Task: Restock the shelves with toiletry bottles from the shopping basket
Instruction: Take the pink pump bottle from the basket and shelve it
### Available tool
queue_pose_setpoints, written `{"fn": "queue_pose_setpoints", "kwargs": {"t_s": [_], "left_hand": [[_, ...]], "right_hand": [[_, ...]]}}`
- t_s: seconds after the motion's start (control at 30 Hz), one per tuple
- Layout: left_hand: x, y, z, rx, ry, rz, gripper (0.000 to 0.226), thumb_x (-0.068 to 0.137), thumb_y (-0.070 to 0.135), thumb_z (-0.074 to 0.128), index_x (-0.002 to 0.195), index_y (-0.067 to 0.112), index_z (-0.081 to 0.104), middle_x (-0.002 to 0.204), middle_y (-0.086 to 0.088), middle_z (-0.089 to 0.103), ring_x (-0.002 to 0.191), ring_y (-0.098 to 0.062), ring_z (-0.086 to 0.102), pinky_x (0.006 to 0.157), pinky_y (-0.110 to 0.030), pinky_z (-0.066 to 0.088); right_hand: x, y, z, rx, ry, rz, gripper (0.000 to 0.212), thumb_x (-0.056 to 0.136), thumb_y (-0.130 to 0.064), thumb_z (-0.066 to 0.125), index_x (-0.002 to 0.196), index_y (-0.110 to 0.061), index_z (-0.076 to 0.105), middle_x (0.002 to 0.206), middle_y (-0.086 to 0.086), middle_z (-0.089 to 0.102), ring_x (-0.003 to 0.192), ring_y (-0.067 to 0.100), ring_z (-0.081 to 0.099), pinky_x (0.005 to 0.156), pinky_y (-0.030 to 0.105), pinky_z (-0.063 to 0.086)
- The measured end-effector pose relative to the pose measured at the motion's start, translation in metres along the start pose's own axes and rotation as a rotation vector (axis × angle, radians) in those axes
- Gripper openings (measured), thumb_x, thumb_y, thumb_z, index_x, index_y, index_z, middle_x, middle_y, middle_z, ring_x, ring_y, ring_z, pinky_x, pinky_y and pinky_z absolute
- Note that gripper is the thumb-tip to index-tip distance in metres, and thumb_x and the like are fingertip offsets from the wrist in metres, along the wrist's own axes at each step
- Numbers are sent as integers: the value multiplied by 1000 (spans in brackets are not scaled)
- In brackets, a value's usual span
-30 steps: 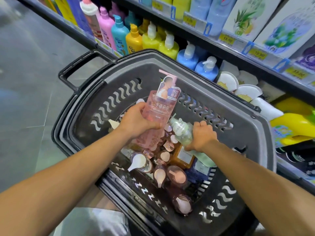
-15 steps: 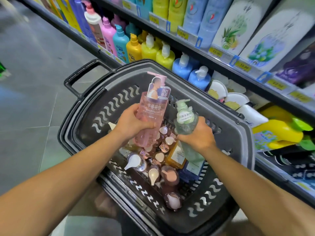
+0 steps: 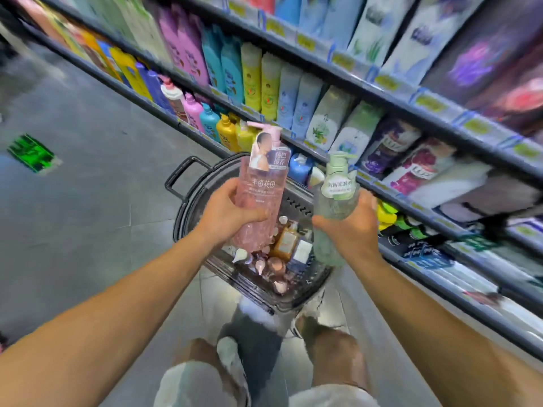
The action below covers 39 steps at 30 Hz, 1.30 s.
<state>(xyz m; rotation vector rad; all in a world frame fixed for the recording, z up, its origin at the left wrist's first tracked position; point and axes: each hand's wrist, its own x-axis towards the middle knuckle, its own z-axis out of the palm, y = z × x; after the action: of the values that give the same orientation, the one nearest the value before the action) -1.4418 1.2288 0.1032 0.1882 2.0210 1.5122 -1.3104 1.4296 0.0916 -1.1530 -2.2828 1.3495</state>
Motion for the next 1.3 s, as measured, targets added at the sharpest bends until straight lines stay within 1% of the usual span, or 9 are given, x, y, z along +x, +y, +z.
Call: {"fn": "queue_pose_setpoints", "kwargs": {"t_s": [0.13, 0.27, 0.5, 0.67, 0.77, 0.83, 0.93, 1.13, 1.3], "left_hand": [[-66, 79, -4, 16, -47, 62, 58, 43, 24, 89, 96, 25, 66, 95, 4, 75, 92, -20, 70, 85, -36, 57], [-126, 141, -3, 49, -133, 96, 60, 47, 21, 91, 101, 25, 65, 100, 3, 74, 95, -20, 71, 90, -47, 55], [-198, 209, 38, 94, -208, 199, 55, 60, 8, 90, 107, 20, 65, 103, 2, 74, 94, -15, 71, 88, -44, 56], [-236, 240, 92, 99, -233, 276, 46, 62, 5, 88, 97, 25, 66, 96, 6, 73, 86, -3, 70, 78, -23, 56], [-255, 257, 127, 119, -240, 344, 44, 62, 2, 88, 90, 26, 64, 89, 12, 71, 73, 8, 65, 66, -10, 50], [-265, 265, 147, 111, -255, 357, 45, 62, 1, 88, 93, 24, 64, 93, 8, 72, 79, 1, 68, 75, -17, 54], [-273, 279, 173, 45, -264, 370, 50, 62, 0, 87, 103, 18, 66, 100, 2, 74, 92, -13, 71, 86, -30, 55], [-260, 314, 199, -1, -270, 427, 51, 63, -1, 86, 108, 15, 66, 99, 4, 75, 92, -11, 71, 83, -33, 56], [-222, 343, 213, -24, -265, 439, 55, 62, 1, 87, 111, 16, 66, 101, 3, 75, 95, -15, 71, 88, -41, 57]], "right_hand": [[-56, -58, -71, 60, 46, -29, 96, 55, -24, 89, 135, -22, 36, 121, 0, 56, 107, 18, 58, 88, 37, 50], [-109, -99, -132, 32, 105, -50, 99, 57, -33, 90, 137, -31, 30, 124, -8, 48, 109, 8, 48, 90, 20, 38], [-169, -123, -228, 30, 253, -97, 101, 54, -35, 87, 137, -35, 29, 126, -6, 51, 106, 7, 50, 85, 18, 37], [-192, -120, -296, 9, 312, -155, 97, 54, -29, 89, 134, -30, 34, 119, -8, 52, 104, 7, 50, 83, 19, 39], [-202, -118, -334, 10, 335, -187, 93, 54, -30, 87, 129, -38, 33, 107, -24, 49, 93, -5, 44, 73, 5, 36], [-206, -119, -356, 0, 341, -195, 93, 55, -32, 87, 129, -40, 32, 109, -21, 48, 93, -5, 43, 74, 6, 36], [-206, -120, -388, -1, 377, -217, 93, 54, -36, 85, 128, -44, 30, 115, -14, 52, 99, 6, 51, 80, 23, 43], [-183, -132, -438, 6, 456, -257, 96, 56, -35, 87, 131, -42, 28, 112, -18, 49, 100, 6, 50, 80, 24, 39], [-144, -146, -463, 12, 470, -257, 101, 58, -36, 89, 139, -35, 28, 125, -13, 51, 110, 10, 51, 87, 28, 42]]}}
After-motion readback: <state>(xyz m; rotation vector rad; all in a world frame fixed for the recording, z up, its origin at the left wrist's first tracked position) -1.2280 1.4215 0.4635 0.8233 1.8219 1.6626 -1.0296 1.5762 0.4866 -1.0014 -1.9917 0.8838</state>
